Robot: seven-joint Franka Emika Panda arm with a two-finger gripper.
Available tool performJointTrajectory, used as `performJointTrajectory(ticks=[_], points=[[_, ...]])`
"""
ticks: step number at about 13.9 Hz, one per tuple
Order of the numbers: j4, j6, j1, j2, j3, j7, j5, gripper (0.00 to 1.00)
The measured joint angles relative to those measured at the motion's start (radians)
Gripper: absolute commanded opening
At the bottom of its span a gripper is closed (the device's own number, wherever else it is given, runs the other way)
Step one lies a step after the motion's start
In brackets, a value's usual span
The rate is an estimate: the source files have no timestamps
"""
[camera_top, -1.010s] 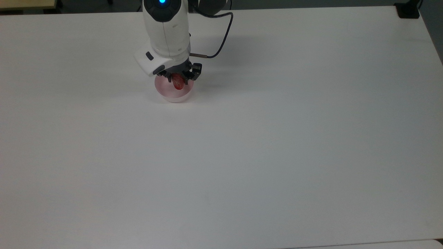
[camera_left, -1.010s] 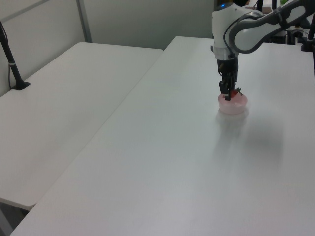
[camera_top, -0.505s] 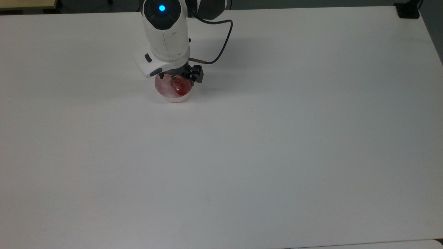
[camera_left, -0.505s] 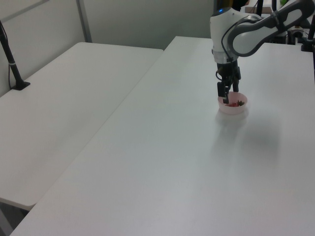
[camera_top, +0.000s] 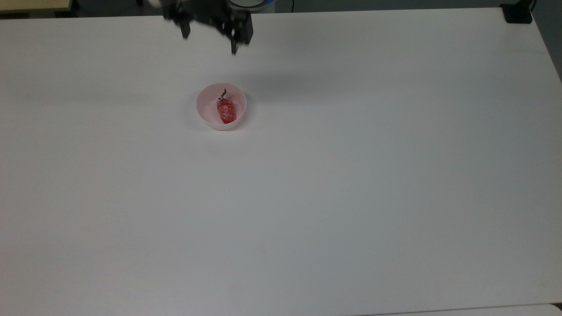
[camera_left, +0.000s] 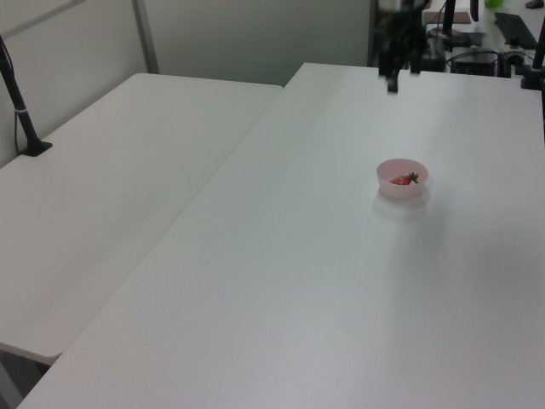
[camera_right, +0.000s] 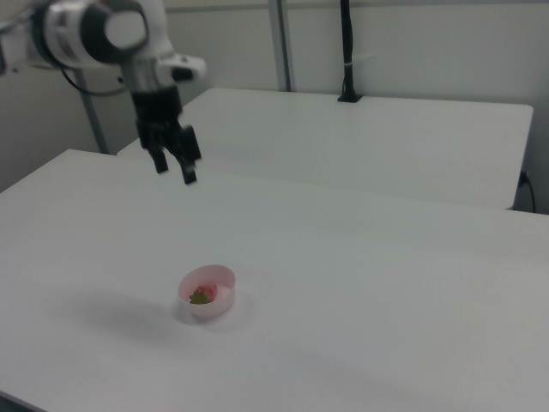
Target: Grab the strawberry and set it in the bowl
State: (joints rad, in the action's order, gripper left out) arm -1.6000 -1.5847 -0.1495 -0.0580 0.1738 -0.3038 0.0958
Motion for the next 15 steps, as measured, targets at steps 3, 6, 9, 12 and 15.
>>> performJointTrajectory(ticks=[3,6,9,12,15], points=[[0.016,0.090,0.016,0.092,0.000,0.000,-0.002,1.00],[0.015,0.103,0.058,0.117,-0.068,0.098,-0.003,1.00],[0.012,0.018,0.109,0.111,-0.168,0.194,-0.008,1.00],[0.011,-0.043,0.114,0.097,-0.184,0.266,-0.008,1.00],[0.013,-0.050,0.115,0.094,-0.205,0.305,-0.066,1.00]])
